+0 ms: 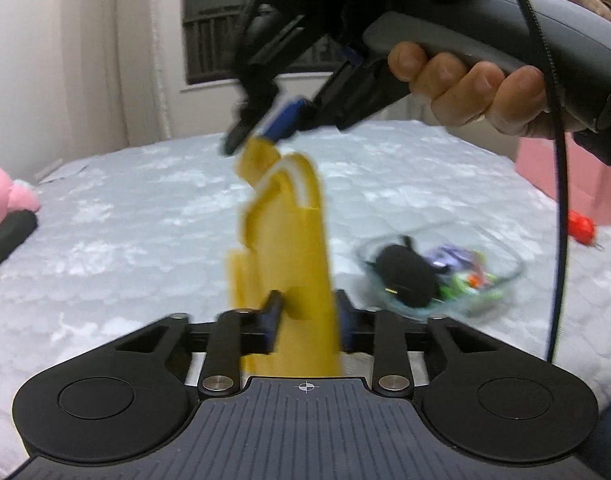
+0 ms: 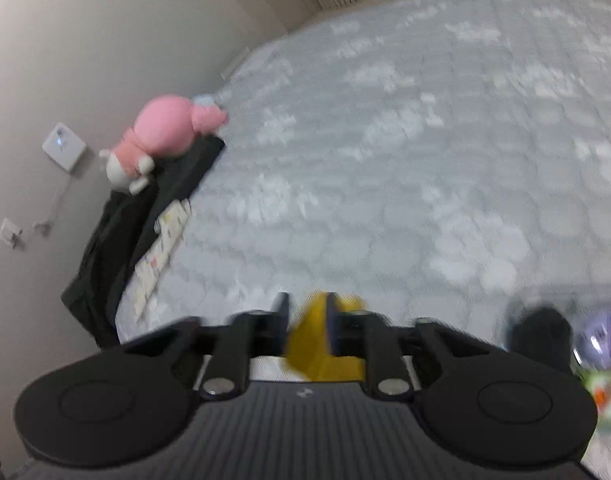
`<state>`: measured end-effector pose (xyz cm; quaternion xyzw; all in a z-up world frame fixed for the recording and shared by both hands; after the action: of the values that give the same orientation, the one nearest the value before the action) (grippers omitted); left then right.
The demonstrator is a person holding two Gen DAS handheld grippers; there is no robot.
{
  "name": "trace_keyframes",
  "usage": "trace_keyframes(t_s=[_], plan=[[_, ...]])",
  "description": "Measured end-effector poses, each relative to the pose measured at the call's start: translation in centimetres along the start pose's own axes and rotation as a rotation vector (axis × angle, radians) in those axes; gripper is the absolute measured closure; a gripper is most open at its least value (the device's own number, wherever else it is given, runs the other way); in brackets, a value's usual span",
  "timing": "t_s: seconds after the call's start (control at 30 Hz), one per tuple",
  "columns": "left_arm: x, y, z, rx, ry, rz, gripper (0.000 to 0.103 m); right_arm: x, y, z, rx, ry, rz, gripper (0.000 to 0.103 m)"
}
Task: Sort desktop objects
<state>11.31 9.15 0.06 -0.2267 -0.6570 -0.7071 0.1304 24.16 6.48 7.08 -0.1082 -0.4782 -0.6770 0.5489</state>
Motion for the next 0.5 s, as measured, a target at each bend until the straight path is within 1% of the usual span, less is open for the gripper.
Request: trace_keyframes(t_s=[0.03,0.07,0.1,0.17,0.2,0.27,0.3,0.37,0.43,0.5], plan=[[-0.2,0.2,1.2,0.016,0.017,-0.001,0.085,-0.4,0.7,0.5,-0.003,0.010,-0.011,0.095],[-0.6,0.5,2.4,0.041,0.027,0.000,0.084,-0.4,0.8,0.8,0.007,0.016,-0.030,0.093],[-0.9,0.6,4.0,0.088,0.026,0.008,0.084,-0.5,1.0,1.0,0.017,0.023,-0.050,0.087],[-1.3,0.3,7.6,0.198,0.034,0.024,0.081,-0.7,1.3,1.6,0.038,0.035,-0.089,0.079],[-1.6,-0.1,9.3,0.256,0.043,0.033,0.080,-0.7,1.4,1.9,0.048,0.041,-0.108,0.071],[-2.2,-1.1,12.7,0.381,0.045,0.060,0.077,-0.8,1.6,2.4,0.071,0.051,-0.146,0.062],[-2.5,-1.7,14.3,0.446,0.039,0.076,0.077,-1.0,0.9,2.2,0.096,0.038,-0.154,0.061],[-2.9,-3.2,17.5,0.585,0.017,0.106,0.075,-2.2,-1.3,1.2,0.110,0.037,-0.111,0.061],[-3.2,-5.1,19.9,0.711,-0.020,0.135,0.074,-3.4,-3.7,0.1,0.117,0.040,-0.066,0.055],[-3.5,-7.0,21.3,0.785,-0.028,0.171,0.072,-4.7,-6.7,-1.3,0.028,0.101,0.016,0.053]])
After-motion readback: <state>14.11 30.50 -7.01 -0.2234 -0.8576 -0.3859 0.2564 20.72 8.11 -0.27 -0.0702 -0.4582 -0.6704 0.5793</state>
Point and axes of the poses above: each gripper's, at about its wrist camera, not at the fingertips, and x roughly against the way its jaws point, z to its left, y to its top, the point moved 7 cm from there along -x, roughly the way its jaws point, and after that the axes turned 2 degrees about x, right-handed, at the moved point
